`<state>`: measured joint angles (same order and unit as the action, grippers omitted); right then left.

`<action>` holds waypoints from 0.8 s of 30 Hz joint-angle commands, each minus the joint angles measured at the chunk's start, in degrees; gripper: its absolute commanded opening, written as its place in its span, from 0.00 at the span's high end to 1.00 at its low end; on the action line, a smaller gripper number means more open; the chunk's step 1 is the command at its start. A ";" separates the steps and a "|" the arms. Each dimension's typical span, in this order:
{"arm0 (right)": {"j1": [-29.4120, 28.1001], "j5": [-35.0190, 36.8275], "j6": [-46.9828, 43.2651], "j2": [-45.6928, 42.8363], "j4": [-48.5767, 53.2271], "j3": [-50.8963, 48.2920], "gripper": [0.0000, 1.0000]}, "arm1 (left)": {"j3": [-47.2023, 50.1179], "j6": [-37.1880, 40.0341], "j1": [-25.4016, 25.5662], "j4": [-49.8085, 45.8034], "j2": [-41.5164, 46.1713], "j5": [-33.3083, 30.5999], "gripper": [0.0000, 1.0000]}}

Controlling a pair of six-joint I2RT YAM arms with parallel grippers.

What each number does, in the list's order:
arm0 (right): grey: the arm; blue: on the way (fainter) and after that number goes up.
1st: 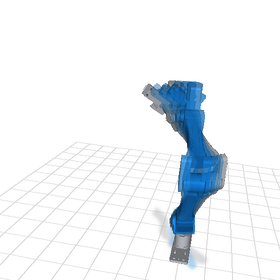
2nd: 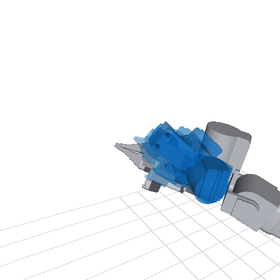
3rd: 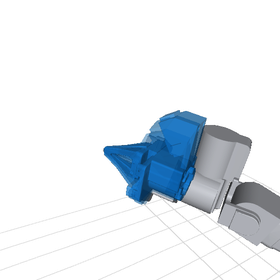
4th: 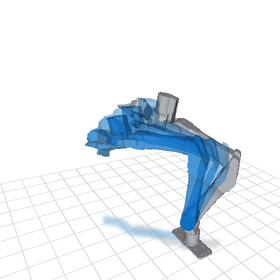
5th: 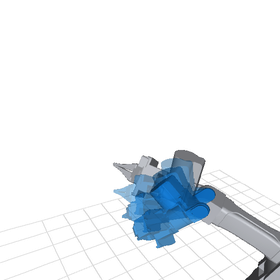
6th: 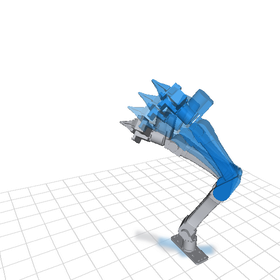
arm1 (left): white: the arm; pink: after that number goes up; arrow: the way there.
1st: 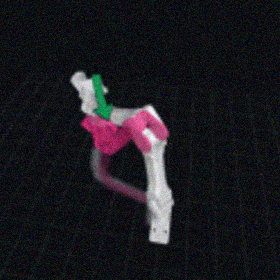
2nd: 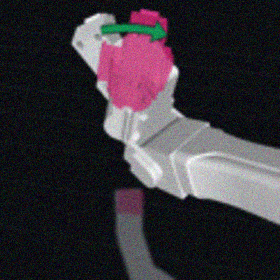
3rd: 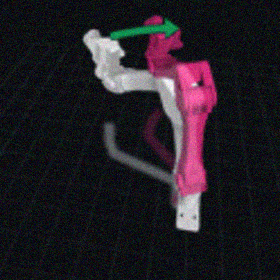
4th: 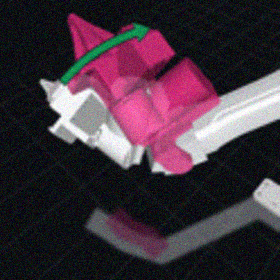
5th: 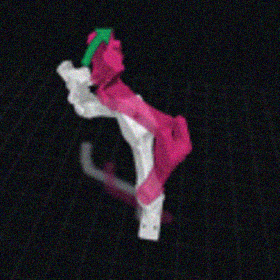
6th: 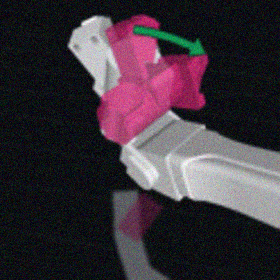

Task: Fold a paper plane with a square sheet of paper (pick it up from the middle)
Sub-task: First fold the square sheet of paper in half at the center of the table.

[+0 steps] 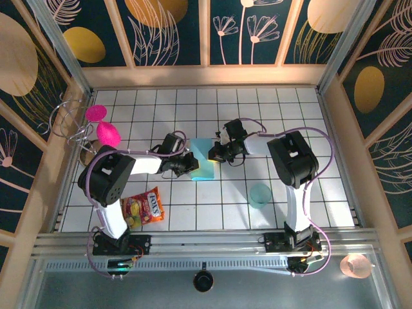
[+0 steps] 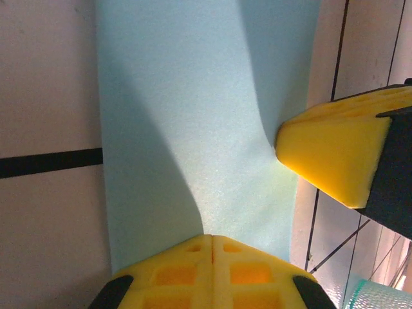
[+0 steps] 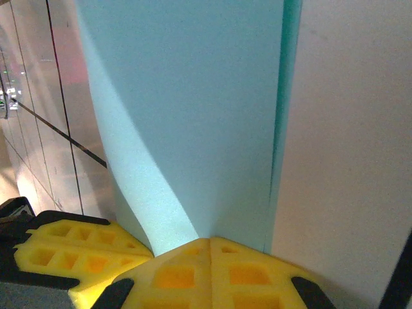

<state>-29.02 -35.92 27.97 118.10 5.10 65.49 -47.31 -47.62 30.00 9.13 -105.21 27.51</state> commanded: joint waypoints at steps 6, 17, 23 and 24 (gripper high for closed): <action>1.76 27.87 -1.77 11.80 12.32 -7.34 1.00 | 8.31 2.69 -0.49 -11.52 5.33 -7.07 1.00; 1.73 27.75 -1.95 11.62 12.07 -7.19 1.00 | -0.08 4.54 -0.39 -12.67 12.80 -7.13 1.00; 1.72 27.57 -1.95 11.97 12.04 -6.87 1.00 | -8.06 3.47 -0.05 -9.40 2.31 -3.20 1.00; 1.72 27.57 -1.94 11.97 11.99 -6.89 1.00 | -8.07 3.33 -0.03 -8.84 1.01 -2.91 1.00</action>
<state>-29.02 -35.90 27.97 118.10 5.06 65.47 -54.94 -43.97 29.91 0.01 -99.83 22.13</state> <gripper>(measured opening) 0.050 0.043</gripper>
